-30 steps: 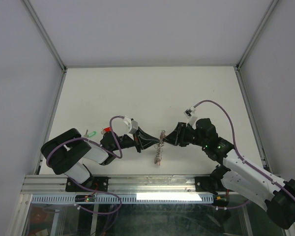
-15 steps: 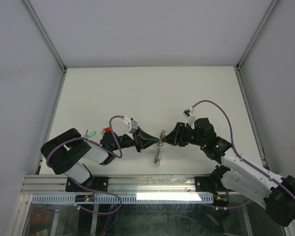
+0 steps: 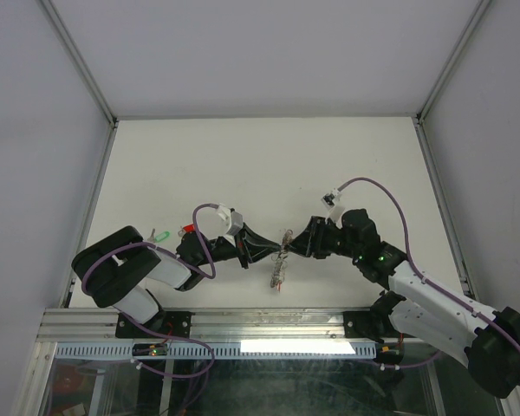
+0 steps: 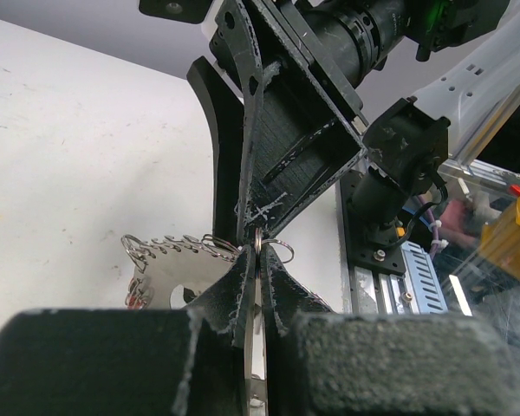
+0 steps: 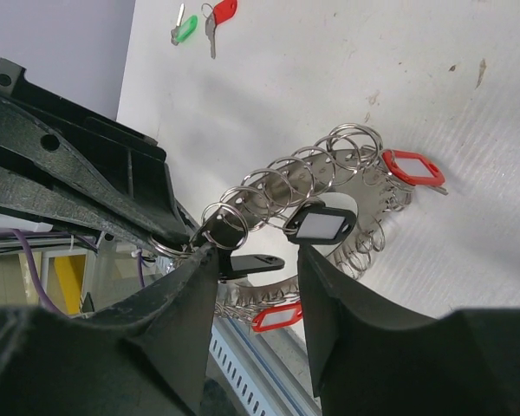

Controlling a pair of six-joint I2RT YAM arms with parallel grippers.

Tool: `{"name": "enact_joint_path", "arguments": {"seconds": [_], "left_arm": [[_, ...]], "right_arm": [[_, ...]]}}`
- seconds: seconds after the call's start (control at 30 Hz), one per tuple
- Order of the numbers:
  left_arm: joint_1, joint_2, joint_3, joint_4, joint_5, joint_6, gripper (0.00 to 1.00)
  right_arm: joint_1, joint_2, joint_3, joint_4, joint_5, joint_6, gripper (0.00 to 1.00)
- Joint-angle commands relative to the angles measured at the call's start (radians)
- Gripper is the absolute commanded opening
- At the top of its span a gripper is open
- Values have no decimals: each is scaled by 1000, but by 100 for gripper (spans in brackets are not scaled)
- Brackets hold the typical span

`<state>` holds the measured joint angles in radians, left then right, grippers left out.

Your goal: Put the keys on the keyring

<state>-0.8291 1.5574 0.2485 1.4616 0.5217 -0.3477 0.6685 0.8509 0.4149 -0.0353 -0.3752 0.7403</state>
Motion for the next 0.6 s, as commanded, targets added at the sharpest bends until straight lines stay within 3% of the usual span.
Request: {"name": "enact_joint_path", "arguments": {"seconds": [0.0, 0.57], "left_arm": [[11, -29, 17, 173, -4, -9, 0], [10, -32, 16, 166, -3, -8, 0]], "right_arm": [[6, -12, 6, 84, -3, 5, 45], [25, -4, -20, 99, -3, 5, 45]]}}
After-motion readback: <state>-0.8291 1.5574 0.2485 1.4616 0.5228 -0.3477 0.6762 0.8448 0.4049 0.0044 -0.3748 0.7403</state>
